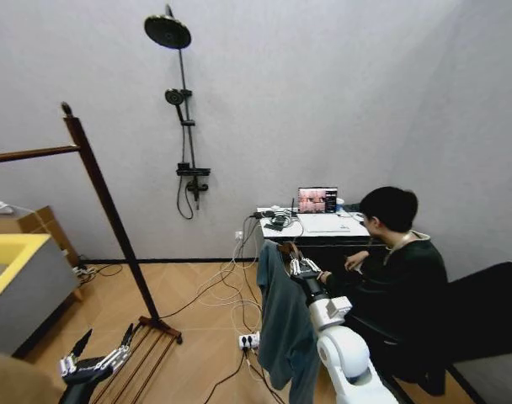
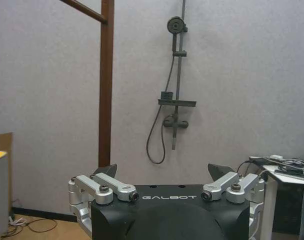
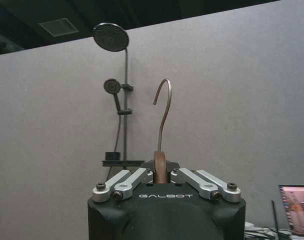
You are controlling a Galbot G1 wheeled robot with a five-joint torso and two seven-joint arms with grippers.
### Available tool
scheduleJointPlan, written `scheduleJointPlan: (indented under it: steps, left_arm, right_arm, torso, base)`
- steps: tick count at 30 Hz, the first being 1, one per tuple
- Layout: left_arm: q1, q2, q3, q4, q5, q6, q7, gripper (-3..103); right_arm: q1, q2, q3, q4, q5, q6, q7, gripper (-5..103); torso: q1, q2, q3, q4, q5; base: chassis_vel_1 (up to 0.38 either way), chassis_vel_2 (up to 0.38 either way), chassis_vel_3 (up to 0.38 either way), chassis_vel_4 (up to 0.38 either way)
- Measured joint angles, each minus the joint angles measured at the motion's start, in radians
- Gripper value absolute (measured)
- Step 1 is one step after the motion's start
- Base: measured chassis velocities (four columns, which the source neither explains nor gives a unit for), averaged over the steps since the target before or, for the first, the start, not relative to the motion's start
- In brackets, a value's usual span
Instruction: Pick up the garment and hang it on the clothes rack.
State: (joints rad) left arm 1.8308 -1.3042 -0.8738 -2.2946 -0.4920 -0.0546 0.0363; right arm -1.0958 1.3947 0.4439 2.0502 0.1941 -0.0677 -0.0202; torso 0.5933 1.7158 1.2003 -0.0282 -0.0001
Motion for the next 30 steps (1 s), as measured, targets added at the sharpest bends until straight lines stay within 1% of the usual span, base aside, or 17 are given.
scheduleJointPlan:
  steps: [4, 7, 8, 11, 14, 16, 18, 21, 23, 27, 29, 30]
  left_arm:
    - [0.0, 0.0, 0.0, 0.0, 0.0, 0.0, 0.0, 100]
    - [0.0, 0.0, 0.0, 0.0, 0.0, 0.0, 0.0, 100]
    - [0.0, 0.0, 0.0, 0.0, 0.0, 0.0, 0.0, 100]
    - [0.0, 0.0, 0.0, 0.0, 0.0, 0.0, 0.0, 100]
    - [0.0, 0.0, 0.0, 0.0, 0.0, 0.0, 0.0, 100]
    - [0.0, 0.0, 0.0, 0.0, 0.0, 0.0, 0.0, 100]
    - [0.0, 0.0, 0.0, 0.0, 0.0, 0.0, 0.0, 100]
    - [0.0, 0.0, 0.0, 0.0, 0.0, 0.0, 0.0, 100]
    - [0.0, 0.0, 0.0, 0.0, 0.0, 0.0, 0.0, 100]
    - [0.0, 0.0, 0.0, 0.0, 0.0, 0.0, 0.0, 100]
    - [0.0, 0.0, 0.0, 0.0, 0.0, 0.0, 0.0, 100]
    - [0.0, 0.0, 0.0, 0.0, 0.0, 0.0, 0.0, 100]
  right_arm:
    - [0.032, -0.013, -0.025, -0.015, 0.009, -0.003, -0.001, 10]
    - [0.091, -0.026, -0.073, -0.057, 0.025, -0.008, -0.002, 10]
    - [0.103, -0.027, -0.082, -0.066, 0.029, -0.009, -0.002, 10]
    - [0.13, -0.031, -0.104, -0.087, 0.039, -0.013, -0.002, 10]
    - [0.218, -0.038, -0.163, -0.142, 0.066, -0.023, -0.001, 10]
    - [0.243, -0.038, -0.177, -0.156, 0.075, -0.027, -0.001, 10]
    - [0.331, -0.03, -0.224, -0.193, 0.11, -0.037, 0.003, 10]
    - [0.374, -0.024, -0.248, -0.21, 0.126, -0.045, 0.007, 10]
    - [0.447, -0.007, -0.292, -0.244, 0.151, -0.061, 0.015, 10]
    - [0.505, 0.015, -0.331, -0.286, 0.17, -0.073, 0.024, 10]
    - [0.562, 0.035, -0.367, -0.359, 0.174, -0.075, 0.031, 10]
    - [0.562, 0.035, -0.367, -0.359, 0.174, -0.075, 0.031, 10]
  torso:
    - [0.0, 0.0, 0.0, -0.0003, 0.0]
    - [0.0, 0.0, 0.0, -0.0002, 0.0001]
    - [0.0, 0.0, 0.0, 0.0001, 0.0]
    - [0.0, 0.0, 0.0, 0.0001, 0.0]
    - [0.0, 0.0, 0.0, -0.0003, 0.0]
    - [0.0, 0.0, 0.0, 0.0001, 0.0001]
    - [0.0, 0.0, 0.0, -0.0002, 0.0]
    - [0.0, 0.0, 0.0, -0.0002, -0.0001]
    - [0.0, 0.0, 0.0, 0.0001, -0.0001]
    - [0.0, 0.0, 0.0, 0.0, -0.0001]
    - [0.0, 0.0, 0.0, -0.0002, 0.0]
    - [0.0, 0.0, 0.0, -0.0002, 0.0]
  base:
    - [0.095, 0.092, 0.078, 0.083]
    - [0.103, 0.108, 0.089, 0.12]
    - [0.111, 0.11, 0.128, 0.117]
    - [0.125, 0.117, 0.114, 0.116]
    - [0.111, 0.131, 0.122, 0.125]
    - [0.12, 0.128, 0.12, 0.141]
    - [0.127, 0.115, 0.12, 0.133]
    - [0.136, 0.122, 0.127, 0.118]
    - [0.133, 0.129, 0.134, 0.11]
    - [0.127, 0.123, 0.148, 0.11]
    - [0.116, 0.123, 0.139, 0.126]
    - [0.128, 0.116, 0.123, 0.126]
